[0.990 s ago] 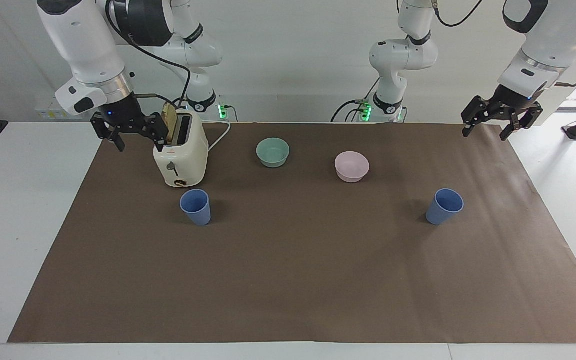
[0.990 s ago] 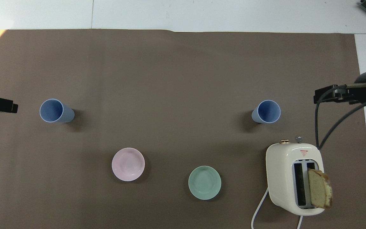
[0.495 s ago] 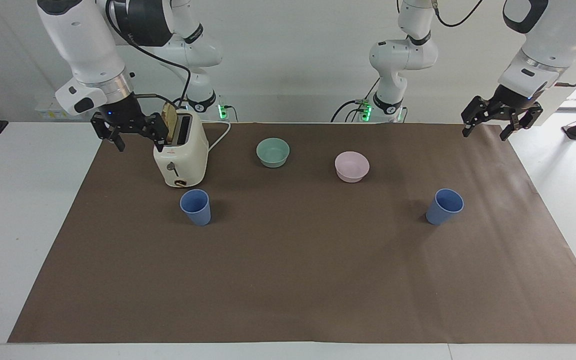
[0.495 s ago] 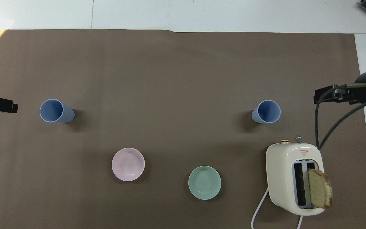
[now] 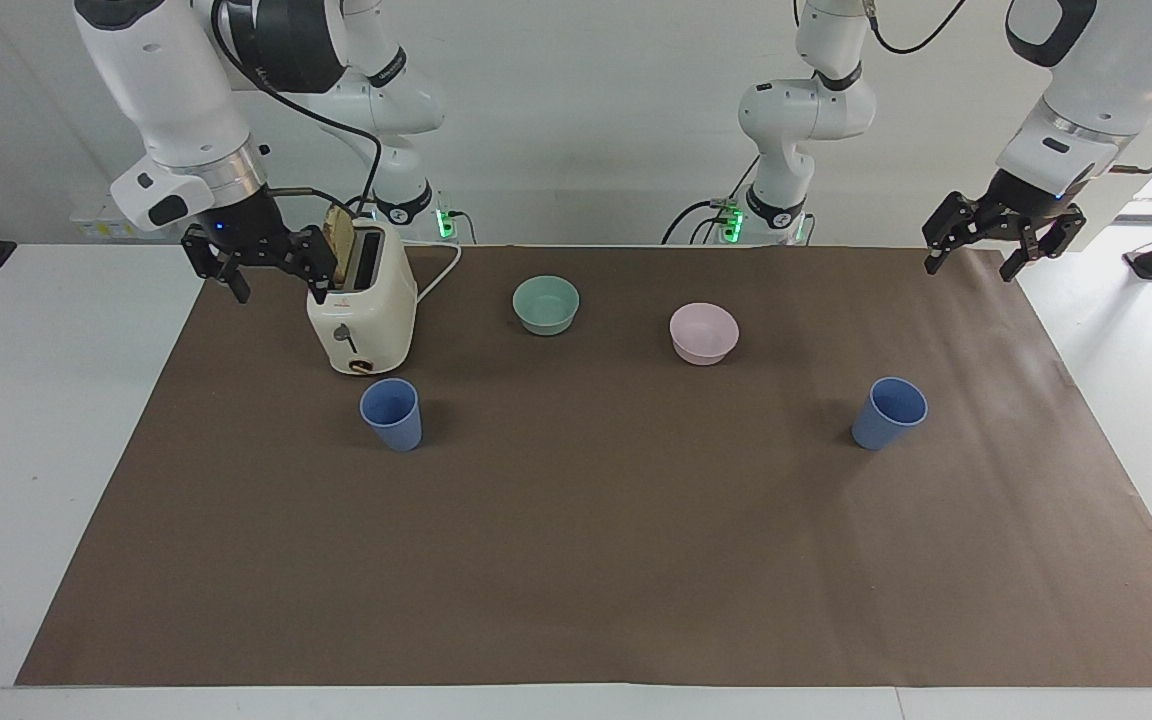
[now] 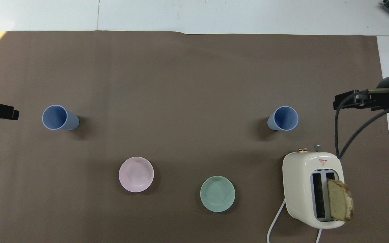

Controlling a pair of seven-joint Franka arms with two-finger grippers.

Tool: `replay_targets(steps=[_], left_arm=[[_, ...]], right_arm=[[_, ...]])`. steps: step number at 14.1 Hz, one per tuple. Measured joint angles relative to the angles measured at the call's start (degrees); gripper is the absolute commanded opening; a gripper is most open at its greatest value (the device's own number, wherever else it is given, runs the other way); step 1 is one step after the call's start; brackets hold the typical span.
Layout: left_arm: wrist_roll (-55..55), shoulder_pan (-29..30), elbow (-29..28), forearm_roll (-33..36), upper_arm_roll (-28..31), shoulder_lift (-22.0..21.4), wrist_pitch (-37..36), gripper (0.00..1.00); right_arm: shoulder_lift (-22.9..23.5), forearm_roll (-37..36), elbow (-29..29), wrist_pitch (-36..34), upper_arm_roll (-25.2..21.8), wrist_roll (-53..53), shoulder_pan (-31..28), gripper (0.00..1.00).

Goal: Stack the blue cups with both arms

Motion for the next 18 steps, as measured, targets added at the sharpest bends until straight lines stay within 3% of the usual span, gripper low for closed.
replay_targets(steps=[18], left_arm=[[1.22, 0.0, -0.55, 0.0, 0.14, 0.64, 2.56, 1.0]], right_arm=[[0.0, 0.0, 0.0, 0.0, 0.0, 0.0, -0.01, 1.0]])
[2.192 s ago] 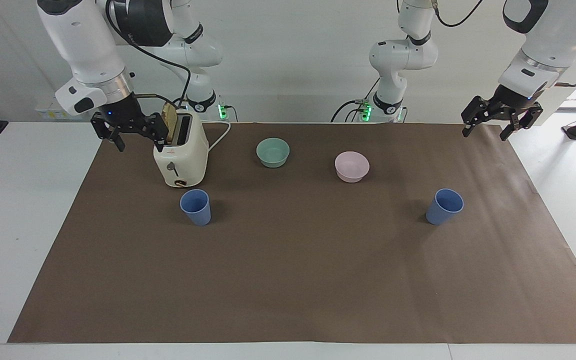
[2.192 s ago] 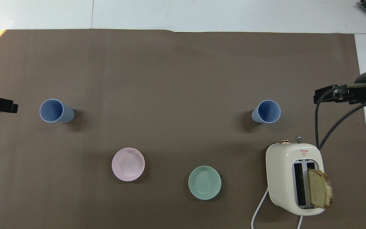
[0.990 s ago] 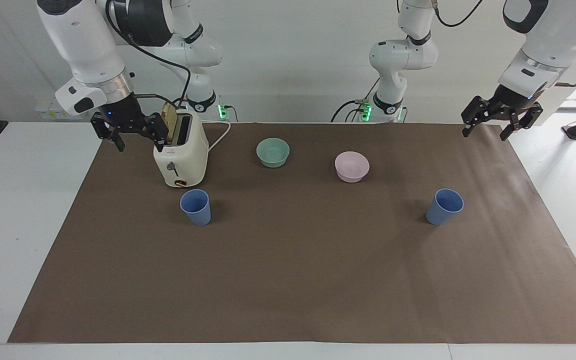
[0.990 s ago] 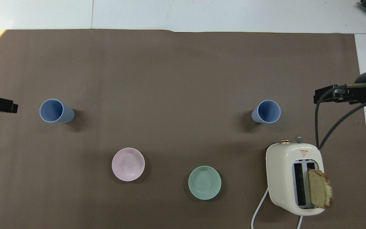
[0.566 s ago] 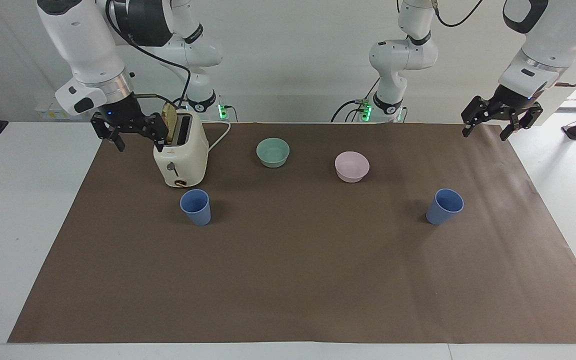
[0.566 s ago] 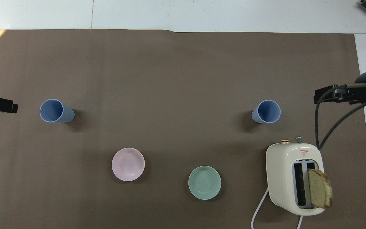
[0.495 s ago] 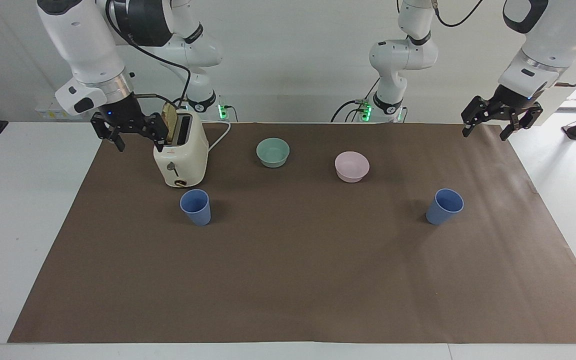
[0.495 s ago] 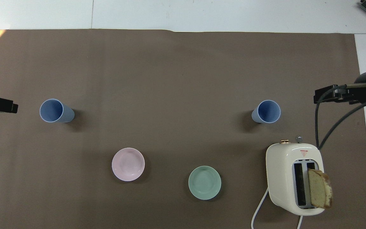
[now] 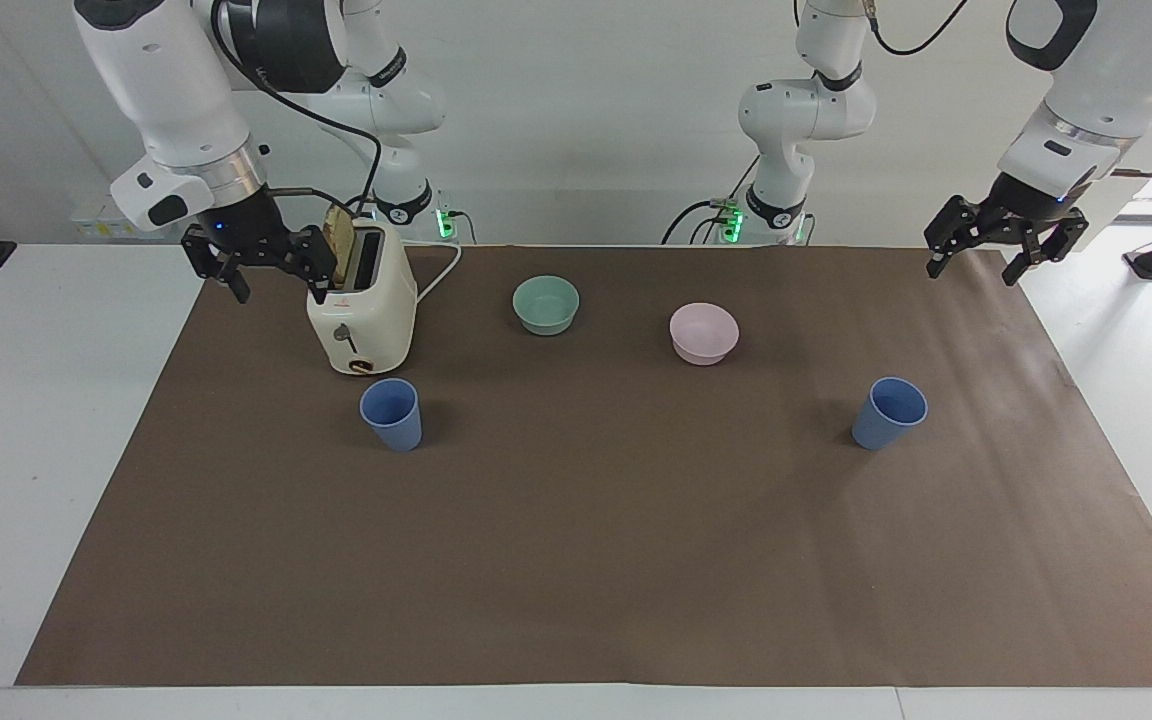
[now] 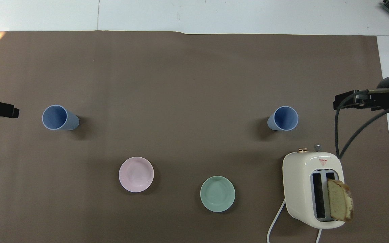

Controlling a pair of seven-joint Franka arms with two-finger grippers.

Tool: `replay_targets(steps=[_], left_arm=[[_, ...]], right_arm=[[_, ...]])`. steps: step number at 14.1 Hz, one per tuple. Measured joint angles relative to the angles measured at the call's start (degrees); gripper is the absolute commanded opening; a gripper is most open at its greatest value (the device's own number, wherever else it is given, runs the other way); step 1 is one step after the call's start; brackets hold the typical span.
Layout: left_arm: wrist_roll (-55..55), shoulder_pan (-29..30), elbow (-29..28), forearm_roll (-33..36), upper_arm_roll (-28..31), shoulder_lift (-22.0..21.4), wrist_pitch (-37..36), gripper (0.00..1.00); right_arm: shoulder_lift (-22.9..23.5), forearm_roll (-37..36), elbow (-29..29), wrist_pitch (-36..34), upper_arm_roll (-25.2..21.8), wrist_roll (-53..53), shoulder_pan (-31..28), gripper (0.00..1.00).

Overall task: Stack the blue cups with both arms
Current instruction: 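Reach the left gripper to the blue cup nearest it and grasp it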

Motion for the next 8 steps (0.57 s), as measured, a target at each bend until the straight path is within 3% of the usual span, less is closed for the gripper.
replay_targets(steps=[8], left_arm=[[7.86, 1.25, -8.57, -0.86, 0.85, 2.71, 11.86, 1.0]], right_arm=[[0.0, 0.0, 0.0, 0.0, 0.0, 0.0, 0.0, 1.0]])
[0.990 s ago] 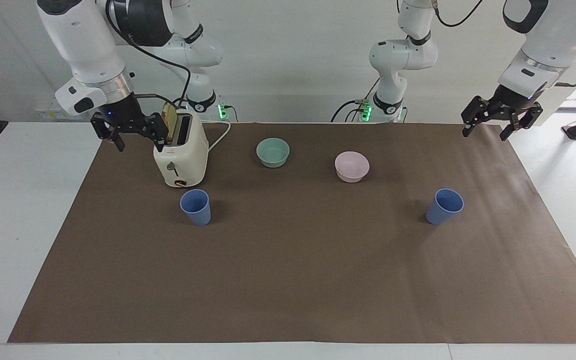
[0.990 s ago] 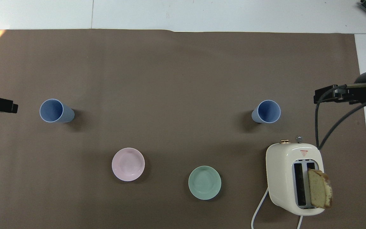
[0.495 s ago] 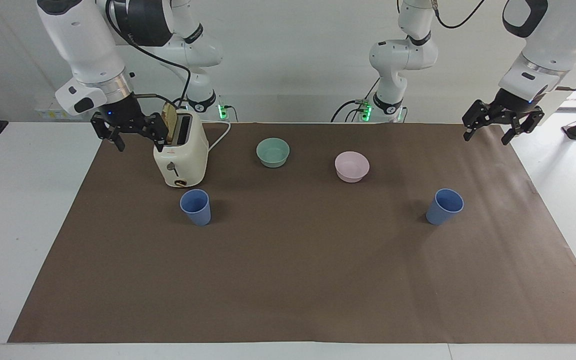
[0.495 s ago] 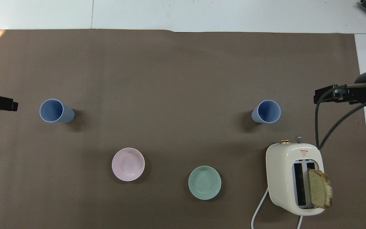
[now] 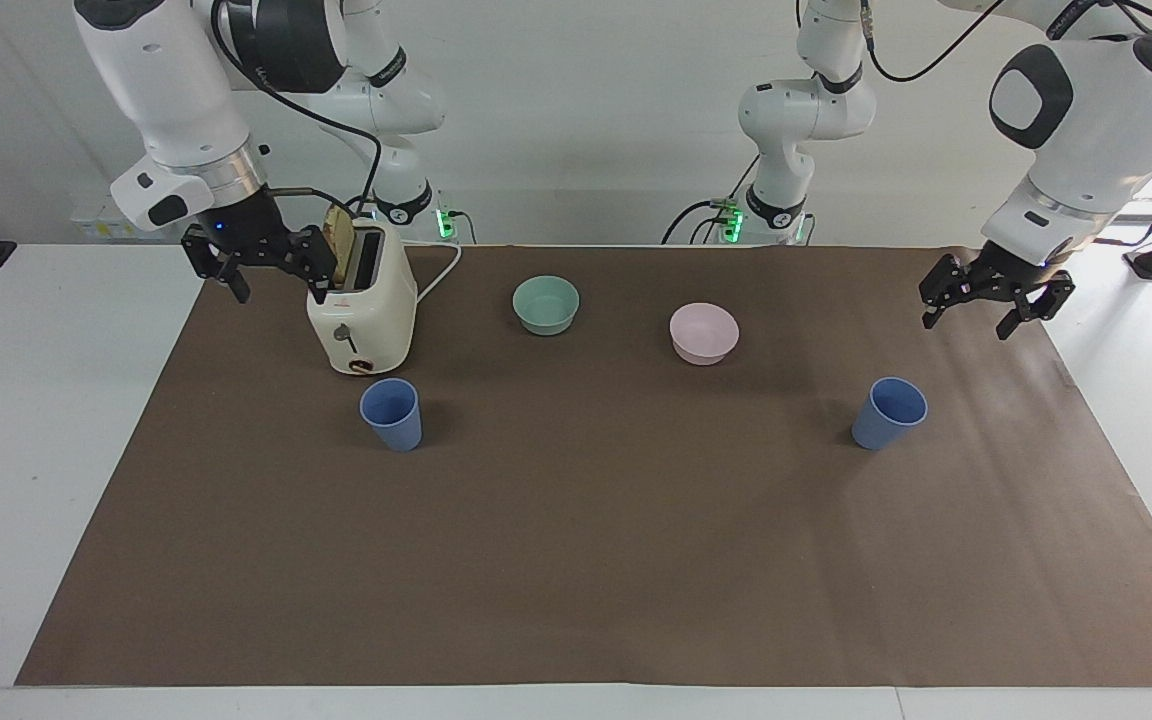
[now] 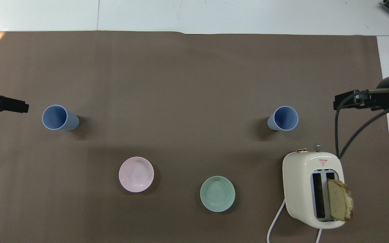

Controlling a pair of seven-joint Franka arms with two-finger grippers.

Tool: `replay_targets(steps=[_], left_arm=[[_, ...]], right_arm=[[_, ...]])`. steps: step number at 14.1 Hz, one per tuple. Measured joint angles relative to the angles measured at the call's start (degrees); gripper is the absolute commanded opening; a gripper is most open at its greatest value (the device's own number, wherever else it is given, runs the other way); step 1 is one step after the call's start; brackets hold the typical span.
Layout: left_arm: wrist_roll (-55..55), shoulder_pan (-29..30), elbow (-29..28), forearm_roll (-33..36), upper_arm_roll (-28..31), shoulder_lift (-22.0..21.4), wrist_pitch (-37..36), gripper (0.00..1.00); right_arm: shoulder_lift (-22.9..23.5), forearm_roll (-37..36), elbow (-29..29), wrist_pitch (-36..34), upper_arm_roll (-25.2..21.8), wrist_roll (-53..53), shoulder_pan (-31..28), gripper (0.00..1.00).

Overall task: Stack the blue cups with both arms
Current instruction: 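Reach the left gripper to the blue cup nearest it and grasp it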

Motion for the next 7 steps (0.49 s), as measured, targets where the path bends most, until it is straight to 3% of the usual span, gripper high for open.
replay_targets(steps=[7], left_arm=[[2.73, 1.79, -3.19, -1.26, 0.1, 3.24, 5.77, 1.0]], right_arm=[[0.0, 0.0, 0.0, 0.0, 0.0, 0.0, 0.0, 1.0]])
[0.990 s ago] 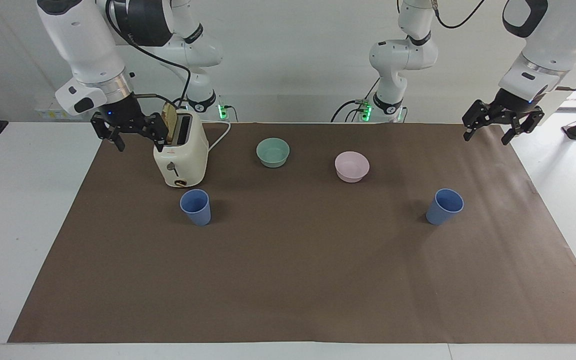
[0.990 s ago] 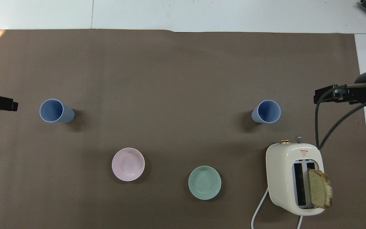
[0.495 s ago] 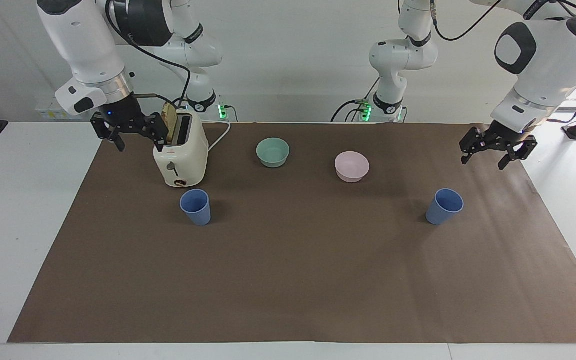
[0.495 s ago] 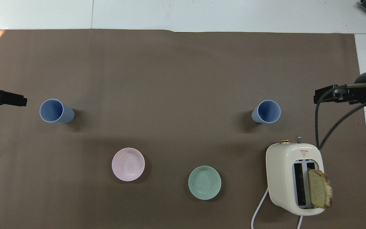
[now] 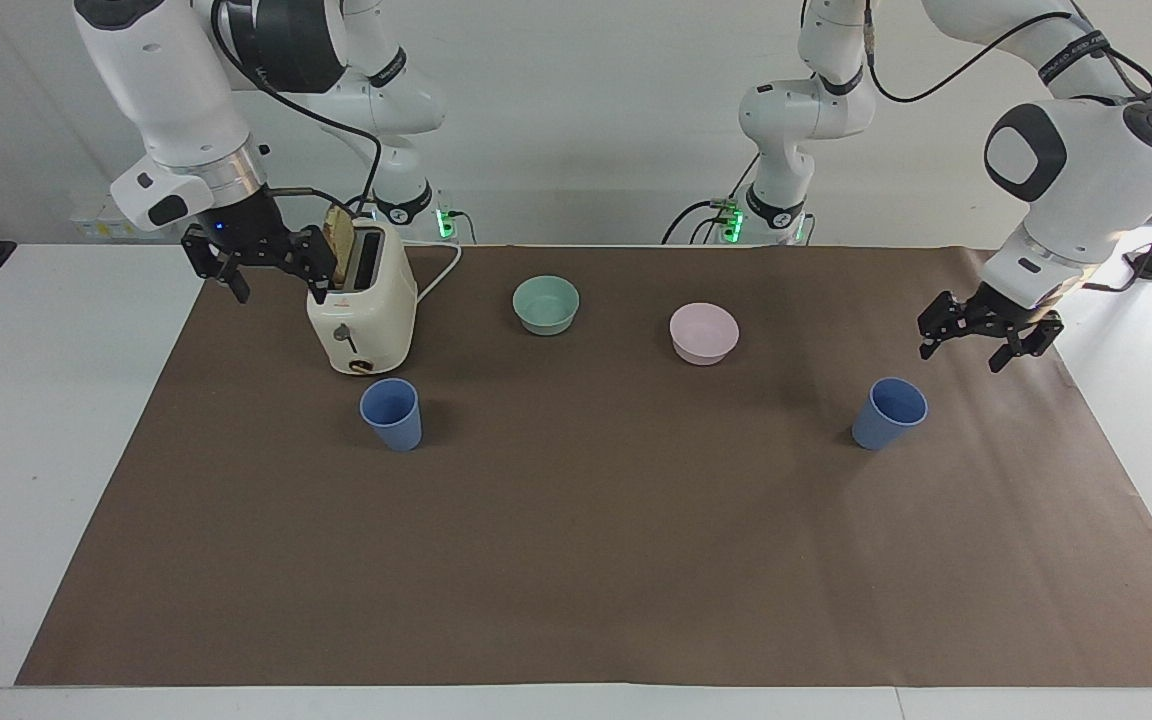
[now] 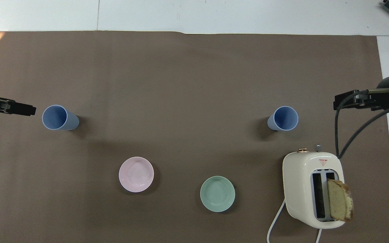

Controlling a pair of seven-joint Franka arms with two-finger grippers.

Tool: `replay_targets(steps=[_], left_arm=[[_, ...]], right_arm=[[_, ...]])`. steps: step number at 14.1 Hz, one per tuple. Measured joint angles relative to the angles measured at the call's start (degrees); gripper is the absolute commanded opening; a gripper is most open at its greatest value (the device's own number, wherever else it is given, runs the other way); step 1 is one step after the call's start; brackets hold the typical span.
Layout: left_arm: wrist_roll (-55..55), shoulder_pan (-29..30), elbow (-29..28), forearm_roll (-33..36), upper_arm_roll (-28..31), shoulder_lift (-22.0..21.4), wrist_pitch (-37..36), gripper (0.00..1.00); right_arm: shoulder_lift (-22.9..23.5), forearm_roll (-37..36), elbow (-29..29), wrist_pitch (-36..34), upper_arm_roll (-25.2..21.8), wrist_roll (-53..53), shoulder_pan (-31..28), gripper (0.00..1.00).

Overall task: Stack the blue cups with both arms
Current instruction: 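Reach the left gripper to the blue cup nearest it and grasp it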

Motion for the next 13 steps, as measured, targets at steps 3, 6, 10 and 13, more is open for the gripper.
replay_targets(steps=[3, 6, 10, 13], left_arm=[[0.15, 0.0, -0.76, -0.06, -0.04, 1.16, 1.33, 1.0], [0.2, 0.0, -2.5, -0.95, -0.04, 2.92, 3.74, 1.0], [0.23, 0.0, -4.21, -1.15, -0.04, 5.47, 7.24, 1.0], [0.22, 0.01, -7.19, -1.17, -0.04, 5.62, 9.99, 1.0]], right_arm=[[0.0, 0.0, 0.0, 0.0, 0.0, 0.0, 0.0, 1.0], [0.0, 0.0, 0.0, 0.0, 0.0, 0.0, 0.0, 1.0], [0.0, 0.0, 0.0, 0.0, 0.0, 0.0, 0.0, 1.0], [0.0, 0.0, 0.0, 0.0, 0.0, 0.0, 0.0, 1.0]])
